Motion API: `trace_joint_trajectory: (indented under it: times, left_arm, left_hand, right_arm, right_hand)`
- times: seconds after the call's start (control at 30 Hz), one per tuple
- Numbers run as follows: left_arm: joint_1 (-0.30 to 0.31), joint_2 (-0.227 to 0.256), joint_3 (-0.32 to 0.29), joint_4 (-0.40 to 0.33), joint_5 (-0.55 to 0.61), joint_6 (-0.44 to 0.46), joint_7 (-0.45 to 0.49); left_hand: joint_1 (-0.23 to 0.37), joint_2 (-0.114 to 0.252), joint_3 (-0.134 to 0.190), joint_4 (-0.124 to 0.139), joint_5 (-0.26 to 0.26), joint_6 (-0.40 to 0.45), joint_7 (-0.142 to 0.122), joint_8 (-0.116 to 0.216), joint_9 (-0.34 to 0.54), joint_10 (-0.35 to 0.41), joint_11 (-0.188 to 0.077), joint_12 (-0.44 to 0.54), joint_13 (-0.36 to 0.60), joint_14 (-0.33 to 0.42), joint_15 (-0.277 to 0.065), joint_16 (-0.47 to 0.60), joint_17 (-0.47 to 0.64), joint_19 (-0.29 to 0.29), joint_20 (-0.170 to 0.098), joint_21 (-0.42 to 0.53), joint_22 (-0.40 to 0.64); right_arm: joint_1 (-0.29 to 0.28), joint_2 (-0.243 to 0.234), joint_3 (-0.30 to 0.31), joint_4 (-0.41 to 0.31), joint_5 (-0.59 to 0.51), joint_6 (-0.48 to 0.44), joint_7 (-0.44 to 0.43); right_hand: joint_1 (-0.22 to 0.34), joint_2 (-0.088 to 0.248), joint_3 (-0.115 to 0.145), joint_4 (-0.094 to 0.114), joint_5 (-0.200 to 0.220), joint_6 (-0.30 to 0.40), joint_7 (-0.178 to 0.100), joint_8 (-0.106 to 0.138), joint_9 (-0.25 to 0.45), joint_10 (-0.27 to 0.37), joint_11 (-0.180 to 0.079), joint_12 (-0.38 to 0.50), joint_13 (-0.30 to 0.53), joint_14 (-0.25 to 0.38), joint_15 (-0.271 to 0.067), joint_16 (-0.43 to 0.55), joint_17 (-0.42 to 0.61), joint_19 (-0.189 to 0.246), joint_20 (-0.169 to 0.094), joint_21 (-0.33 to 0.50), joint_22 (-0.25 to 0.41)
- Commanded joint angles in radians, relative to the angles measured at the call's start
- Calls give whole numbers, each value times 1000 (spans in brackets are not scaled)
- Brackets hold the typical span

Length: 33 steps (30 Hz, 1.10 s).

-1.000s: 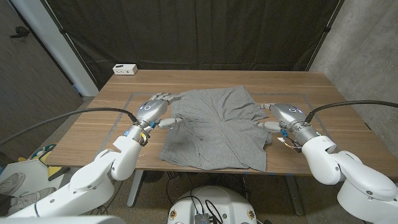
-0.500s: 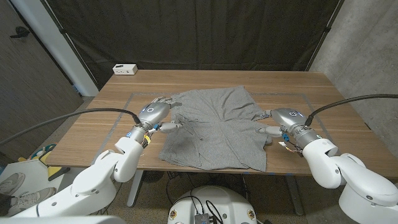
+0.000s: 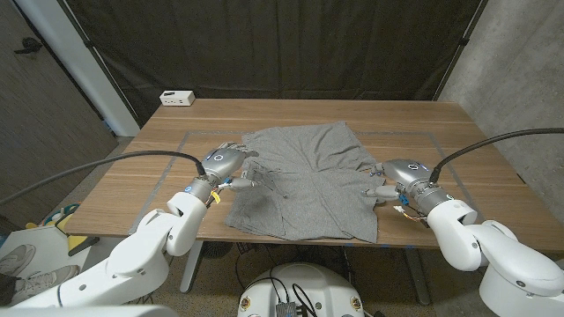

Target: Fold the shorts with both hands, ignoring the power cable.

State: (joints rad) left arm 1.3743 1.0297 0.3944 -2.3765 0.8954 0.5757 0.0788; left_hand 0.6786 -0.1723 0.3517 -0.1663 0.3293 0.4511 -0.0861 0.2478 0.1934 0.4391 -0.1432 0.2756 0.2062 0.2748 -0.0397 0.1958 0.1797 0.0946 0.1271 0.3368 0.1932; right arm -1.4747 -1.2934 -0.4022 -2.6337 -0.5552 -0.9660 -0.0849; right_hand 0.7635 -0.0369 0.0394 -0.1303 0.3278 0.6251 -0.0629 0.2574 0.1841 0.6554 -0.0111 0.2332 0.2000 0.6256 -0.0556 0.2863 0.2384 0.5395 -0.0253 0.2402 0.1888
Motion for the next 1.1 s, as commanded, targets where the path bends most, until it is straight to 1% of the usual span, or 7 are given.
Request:
trace_joint_trajectory:
  times: [0.03, 0.17, 0.27, 0.37, 0.43, 0.53, 1.1]
  left_arm:
    - [-26, 18, 36, -10, 72, 43, -110]
    - [-28, 17, 49, -4, 102, 50, -126]
    - [-31, 13, 75, 7, 167, 65, -132]
    - [-20, 7, 70, 10, 167, 59, -126]
    - [-16, 6, 65, 12, 163, 57, -127]
    - [-4, 8, 50, 10, 139, 51, -130]
    - [11, 49, 11, -46, 52, 67, -268]
  left_hand:
    - [23, 2, -8, -1, 9, 3, -14, -3, 4, -7, 0, -4, 5, -11, -58, -2, 3, 3, 7, -4, 6]
    - [52, 6, -16, -1, 16, 38, -25, 13, 12, 7, -22, 0, 16, -3, -73, 4, 5, 9, 3, -3, 9]
    - [72, 7, -25, 1, 17, 61, -28, 26, 17, 35, -31, 9, 24, 7, -81, 10, 7, 15, -2, -2, 11]
    - [81, 9, -39, 8, 16, 81, -31, 37, 19, 75, -45, 22, 34, 25, -90, 19, 9, 23, -5, 1, 13]
    - [82, 9, -42, 9, 16, 82, -31, 37, 20, 80, -47, 23, 36, 27, -93, 20, 9, 24, -7, 1, 14]
    - [85, 10, -49, 12, 16, 80, -29, 38, 20, 80, -47, 21, 40, 27, -94, 20, 10, 24, -6, 1, 14]
    - [67, 3, -91, 31, 21, 80, -2, 35, 20, 126, -26, 24, 43, 31, -94, 22, 13, 24, 7, 0, 18]
  right_arm:
    - [85, -11, -151, -34, -82, -81, 62]
    - [102, 3, -192, -35, -107, -98, 84]
    - [141, 18, -267, -31, -207, -123, 140]
    - [144, 26, -274, -32, -215, -115, 159]
    - [172, 42, -332, -23, -319, -125, 223]
    - [156, 58, -310, -23, -295, -116, 232]
    - [133, 126, -325, 13, -462, -90, 380]
  right_hand:
    - [19, 2, -10, -5, 8, -23, -12, -15, 6, -22, -13, -7, 10, -9, -106, 13, 20, -5, -6, -1, 7]
    - [29, 5, -13, -5, 12, -30, -12, -22, 7, -30, -14, -8, 16, -10, -116, 25, 38, -5, -5, 0, 9]
    - [41, 5, -18, -6, 14, -27, -13, -25, 9, -28, -14, -3, 23, -7, -125, 39, 57, -9, -7, 1, 11]
    - [48, 4, -24, -5, 16, -37, -17, -33, 10, -35, -13, -2, 30, -18, -127, 49, 78, -13, -6, 1, 13]
    - [51, 5, -26, -5, 17, -40, -17, -35, 10, -41, -17, -3, 33, -22, -127, 53, 87, -13, -5, 1, 13]
    - [58, 5, -28, -6, 19, -40, -20, -37, 10, -44, -20, -3, 35, -24, -130, 58, 96, -16, -7, 1, 14]
    - [82, 8, -44, -4, 25, -34, -29, -43, 11, -47, -27, 5, 49, -29, -143, 95, 153, -17, -18, 7, 18]
